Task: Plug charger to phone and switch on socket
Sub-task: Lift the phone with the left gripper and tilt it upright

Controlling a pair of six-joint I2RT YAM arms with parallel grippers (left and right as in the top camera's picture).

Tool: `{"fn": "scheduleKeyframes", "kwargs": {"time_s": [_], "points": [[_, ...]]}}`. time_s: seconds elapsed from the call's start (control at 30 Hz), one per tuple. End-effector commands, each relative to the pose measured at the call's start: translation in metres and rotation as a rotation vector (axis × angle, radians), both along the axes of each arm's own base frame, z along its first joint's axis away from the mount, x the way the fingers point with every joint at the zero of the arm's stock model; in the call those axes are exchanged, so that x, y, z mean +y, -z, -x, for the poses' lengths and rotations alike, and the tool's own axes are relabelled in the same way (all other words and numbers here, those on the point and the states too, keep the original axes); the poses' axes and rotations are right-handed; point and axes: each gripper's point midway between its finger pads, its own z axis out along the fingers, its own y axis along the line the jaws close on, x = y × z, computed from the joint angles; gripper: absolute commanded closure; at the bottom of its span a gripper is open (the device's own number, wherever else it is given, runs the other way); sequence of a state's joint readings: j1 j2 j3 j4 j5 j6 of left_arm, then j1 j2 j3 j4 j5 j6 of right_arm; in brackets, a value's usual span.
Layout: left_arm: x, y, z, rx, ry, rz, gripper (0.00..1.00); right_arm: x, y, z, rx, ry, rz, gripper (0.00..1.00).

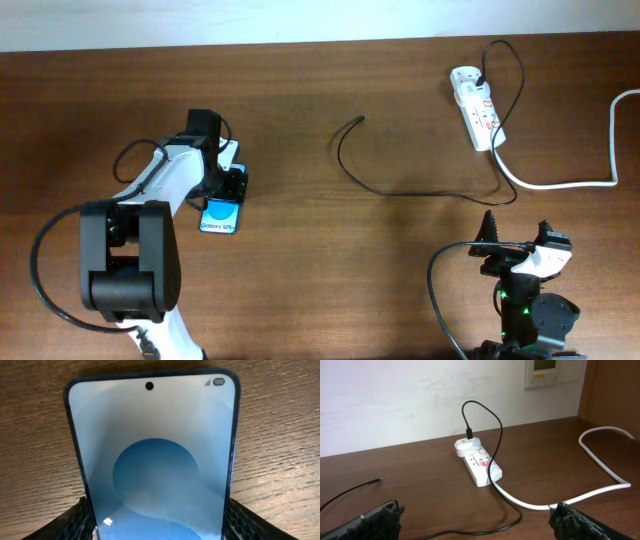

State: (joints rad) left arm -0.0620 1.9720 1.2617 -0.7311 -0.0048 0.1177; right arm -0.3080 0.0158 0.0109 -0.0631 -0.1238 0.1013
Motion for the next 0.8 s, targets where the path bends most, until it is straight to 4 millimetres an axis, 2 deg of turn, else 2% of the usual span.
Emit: {"fn": "scheduleKeyframes", "kwargs": {"time_s": [0.0,0.03,0.1,0.17,0.23,0.27,0.37,0.47,0.57,0.63,0.77], "points": [[0.007,0.020,0.017,0.082,-0.008,-0.023,0.38,-0.001,0.003,0.000,0.004,0.005,-0.001,0.02],[0.007,0.020,0.018,0.087,-0.009,-0.023,0.47,-0.001,0.003,0.000,0.004,0.005,-0.001,0.02],[0.007,0.020,0.020,0.096,-0.009,-0.023,0.48,-0.001,0.003,0.000,0.004,0.005,-0.001,0.02],[0.006,0.020,0.021,0.100,-0.008,-0.023,0.54,-0.001,0.003,0.000,0.005,0.005,-0.001,0.02],[0.002,0.018,0.020,0.103,-0.006,0.002,0.54,-0.001,0.003,0.000,0.004,0.005,-0.001,0.02],[0.000,0.015,0.020,0.106,-0.005,0.015,0.53,-0.001,0.003,0.000,0.004,0.005,-0.001,0.02],[-0.002,0.000,0.010,0.098,-0.004,0.023,0.60,-0.001,0.003,0.000,0.004,0.005,-0.001,0.02],[-0.014,-0.023,-0.001,0.091,0.001,0.087,0.61,-0.001,0.003,0.000,0.004,0.005,-0.001,0.01],[-0.016,-0.049,-0.007,0.093,0.003,0.099,0.66,-0.001,0.003,0.000,0.004,0.004,-0.001,0.02],[-0.027,-0.068,-0.011,0.073,0.011,0.163,0.66,-0.001,0.003,0.000,0.004,0.005,-0.001,0.02],[-0.033,-0.103,-0.014,0.001,0.021,0.200,0.66,-0.001,0.003,0.000,0.004,0.005,-0.001,0.01]]}}
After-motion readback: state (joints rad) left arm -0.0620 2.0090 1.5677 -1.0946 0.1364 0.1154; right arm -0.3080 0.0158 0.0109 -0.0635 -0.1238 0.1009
